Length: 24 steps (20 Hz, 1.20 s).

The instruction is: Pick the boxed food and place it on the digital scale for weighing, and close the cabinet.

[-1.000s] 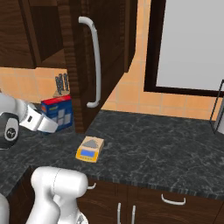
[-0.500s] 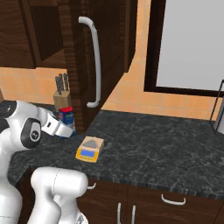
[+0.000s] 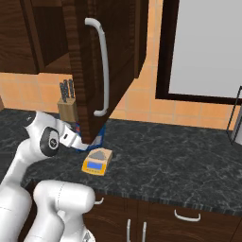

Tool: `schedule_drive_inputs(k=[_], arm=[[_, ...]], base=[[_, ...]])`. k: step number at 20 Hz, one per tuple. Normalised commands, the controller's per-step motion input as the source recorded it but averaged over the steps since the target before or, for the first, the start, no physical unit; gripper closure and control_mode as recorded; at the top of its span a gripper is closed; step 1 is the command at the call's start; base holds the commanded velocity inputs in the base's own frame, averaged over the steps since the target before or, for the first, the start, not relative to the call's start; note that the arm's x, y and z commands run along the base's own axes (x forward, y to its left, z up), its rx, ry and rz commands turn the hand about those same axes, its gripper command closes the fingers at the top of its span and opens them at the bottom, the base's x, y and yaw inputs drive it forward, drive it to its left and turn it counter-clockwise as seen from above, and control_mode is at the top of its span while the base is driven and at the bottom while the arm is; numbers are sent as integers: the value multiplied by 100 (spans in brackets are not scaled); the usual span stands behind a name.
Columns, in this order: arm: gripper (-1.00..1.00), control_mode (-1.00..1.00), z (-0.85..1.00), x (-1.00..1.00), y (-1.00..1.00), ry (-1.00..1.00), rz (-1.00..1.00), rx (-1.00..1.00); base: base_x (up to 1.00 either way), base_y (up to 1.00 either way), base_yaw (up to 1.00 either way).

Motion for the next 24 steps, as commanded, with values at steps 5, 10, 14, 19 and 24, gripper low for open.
schedule_drive_inputs(k=[5,10,14,19,24], arm=[[100,-100,-38,26,-2,1,-5,-1],[100,-100,-60,15,-8,-1,-2,0],[100,-100,-30,34,-16,0,0,0],[100,-100,-11,22,-1,0,0,0],[100,-100,-32,0,0,-3,0,0]], base=[[0,0,0],[0,0,0],[0,0,0],[0,0,0],[0,0,0]])
